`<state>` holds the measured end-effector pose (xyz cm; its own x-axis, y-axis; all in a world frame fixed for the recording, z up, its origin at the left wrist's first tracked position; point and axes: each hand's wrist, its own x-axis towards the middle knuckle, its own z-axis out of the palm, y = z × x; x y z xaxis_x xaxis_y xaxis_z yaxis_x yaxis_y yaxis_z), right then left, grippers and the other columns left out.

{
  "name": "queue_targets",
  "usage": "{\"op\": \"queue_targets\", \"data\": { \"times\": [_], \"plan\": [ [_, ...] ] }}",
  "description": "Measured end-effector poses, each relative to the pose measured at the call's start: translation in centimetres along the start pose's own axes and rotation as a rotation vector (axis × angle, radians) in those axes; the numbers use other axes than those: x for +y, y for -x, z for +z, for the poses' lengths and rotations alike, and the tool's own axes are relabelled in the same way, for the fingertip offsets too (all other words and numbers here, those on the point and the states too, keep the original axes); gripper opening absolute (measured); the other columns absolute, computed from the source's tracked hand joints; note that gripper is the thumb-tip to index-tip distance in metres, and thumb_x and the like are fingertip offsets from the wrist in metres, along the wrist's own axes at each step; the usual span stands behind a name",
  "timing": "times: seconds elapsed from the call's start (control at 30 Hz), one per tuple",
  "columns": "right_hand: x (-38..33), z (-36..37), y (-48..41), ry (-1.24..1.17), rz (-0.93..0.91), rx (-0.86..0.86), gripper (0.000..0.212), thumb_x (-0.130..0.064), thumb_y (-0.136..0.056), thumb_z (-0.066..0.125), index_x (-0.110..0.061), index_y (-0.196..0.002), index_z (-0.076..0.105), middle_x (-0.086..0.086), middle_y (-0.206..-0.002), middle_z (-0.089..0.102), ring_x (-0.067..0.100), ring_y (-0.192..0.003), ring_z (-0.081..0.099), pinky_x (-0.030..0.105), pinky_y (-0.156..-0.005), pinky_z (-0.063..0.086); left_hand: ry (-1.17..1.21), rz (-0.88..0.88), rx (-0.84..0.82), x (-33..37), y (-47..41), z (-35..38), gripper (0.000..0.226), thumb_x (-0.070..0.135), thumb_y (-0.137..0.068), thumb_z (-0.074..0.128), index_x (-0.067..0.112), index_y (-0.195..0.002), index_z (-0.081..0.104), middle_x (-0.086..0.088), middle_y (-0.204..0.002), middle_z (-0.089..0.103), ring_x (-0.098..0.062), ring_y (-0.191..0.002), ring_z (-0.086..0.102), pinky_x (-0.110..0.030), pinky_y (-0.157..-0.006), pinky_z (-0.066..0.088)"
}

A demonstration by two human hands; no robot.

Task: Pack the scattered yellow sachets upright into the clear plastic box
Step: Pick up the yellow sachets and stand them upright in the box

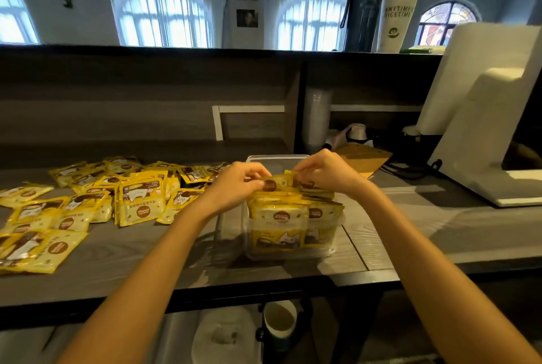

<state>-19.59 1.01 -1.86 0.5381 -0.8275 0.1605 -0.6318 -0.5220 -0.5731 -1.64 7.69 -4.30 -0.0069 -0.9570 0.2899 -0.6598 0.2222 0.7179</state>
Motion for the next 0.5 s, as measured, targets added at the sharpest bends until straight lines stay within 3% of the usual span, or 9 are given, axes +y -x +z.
{"op": "queue_targets", "data": {
  "times": [0.1, 0.27, 0.37, 0.5],
  "plan": [
    [0.15, 0.12, 0.37, 0.04, -0.02, -0.129, 0.027, -0.016, -0.094, 0.05, -0.01, -0.116, 0.065, 0.007, -0.116, 0.064, 0.012, -0.1, 0.054, 0.024, -0.086, 0.043, -0.114, -0.011, -0.12, 0.02, 0.11, -0.19, 0.02, 0.015, -0.095, 0.046, 0.016, -0.103, 0.064, 0.004, -0.091, 0.059, -0.009, -0.09, 0.055, -0.021, -0.076, 0.045],
    [0.12, -0.36, 0.62, -0.032, -0.013, -0.183, 0.027, -0.013, -0.095, 0.047, -0.007, -0.115, 0.064, 0.007, -0.114, 0.062, 0.013, -0.101, 0.053, 0.024, -0.087, 0.04, -0.149, -0.006, -0.145, 0.07, 0.02, -0.07, 0.021, 0.017, -0.098, 0.04, 0.018, -0.09, 0.059, 0.006, -0.082, 0.056, -0.007, -0.082, 0.053, -0.023, -0.071, 0.041],
    [-0.07, -0.49, 0.6, -0.114, -0.013, -0.135, 0.025, -0.008, -0.094, 0.047, -0.002, -0.109, 0.066, 0.007, -0.104, 0.06, 0.014, -0.097, 0.051, 0.018, -0.077, 0.042, -0.117, 0.008, -0.07, 0.25, -0.09, 0.16, 0.021, 0.017, -0.098, 0.039, 0.019, -0.091, 0.059, 0.009, -0.08, 0.055, -0.004, -0.078, 0.051, -0.022, -0.069, 0.041],
    [0.24, -0.43, 0.77, -0.106, 0.021, -0.181, 0.026, -0.01, -0.093, 0.047, -0.001, -0.108, 0.067, 0.001, -0.097, 0.059, 0.006, -0.082, 0.054, 0.009, -0.07, 0.04, -0.11, -0.005, -0.163, 0.42, 0.25, 0.04, 0.027, 0.016, -0.097, 0.039, 0.011, -0.092, 0.065, -0.002, -0.088, 0.062, -0.013, -0.087, 0.056, -0.026, -0.075, 0.043]
  ]
}}
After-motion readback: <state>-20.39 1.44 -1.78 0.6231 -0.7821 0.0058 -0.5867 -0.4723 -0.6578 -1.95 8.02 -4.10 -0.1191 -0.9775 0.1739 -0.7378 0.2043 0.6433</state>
